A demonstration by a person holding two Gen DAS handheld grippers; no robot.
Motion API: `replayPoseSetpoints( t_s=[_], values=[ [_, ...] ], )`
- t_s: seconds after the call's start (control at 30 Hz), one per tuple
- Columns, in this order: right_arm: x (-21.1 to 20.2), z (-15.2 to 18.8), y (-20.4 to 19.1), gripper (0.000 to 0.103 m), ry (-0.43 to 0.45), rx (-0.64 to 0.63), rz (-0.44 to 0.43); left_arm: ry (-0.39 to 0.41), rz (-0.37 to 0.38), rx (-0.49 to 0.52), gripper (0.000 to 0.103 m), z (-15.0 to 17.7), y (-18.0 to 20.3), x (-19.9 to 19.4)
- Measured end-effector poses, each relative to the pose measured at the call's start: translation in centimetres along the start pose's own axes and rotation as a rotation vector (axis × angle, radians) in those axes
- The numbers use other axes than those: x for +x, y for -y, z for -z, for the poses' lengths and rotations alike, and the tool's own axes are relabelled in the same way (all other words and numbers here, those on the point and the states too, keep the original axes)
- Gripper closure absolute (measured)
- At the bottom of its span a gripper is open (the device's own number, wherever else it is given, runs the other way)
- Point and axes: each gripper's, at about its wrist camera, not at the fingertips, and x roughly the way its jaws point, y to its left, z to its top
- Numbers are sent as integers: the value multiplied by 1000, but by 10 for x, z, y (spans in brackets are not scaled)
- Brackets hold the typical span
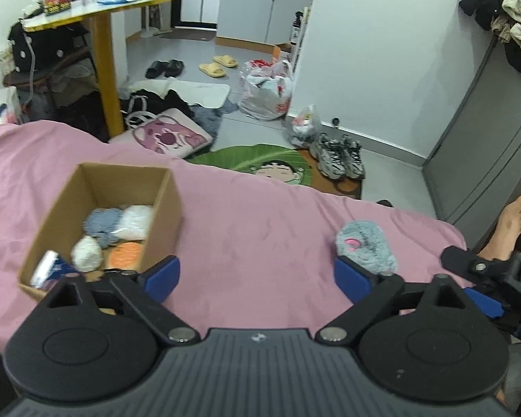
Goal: Organize soft objects
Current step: 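Lift both open tools out of the box toward the grey mouse plush, then close both tools on the grey mouse plush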
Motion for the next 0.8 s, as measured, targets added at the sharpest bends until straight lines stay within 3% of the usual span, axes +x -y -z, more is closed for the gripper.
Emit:
replayPoseSetpoints(
  t_s=[0.3,0.43,0.8],
  values=[
    [33,-15,23,21,-54,15,37,-56,61,-33,46,-3,18,46],
    [47,-20,23,24,-86,0,44,-84,82,-68,57,-3,24,67],
    [83,-31,13,29,-166,-94,93,-121,133,-145,73,-11,42,106]
  ],
)
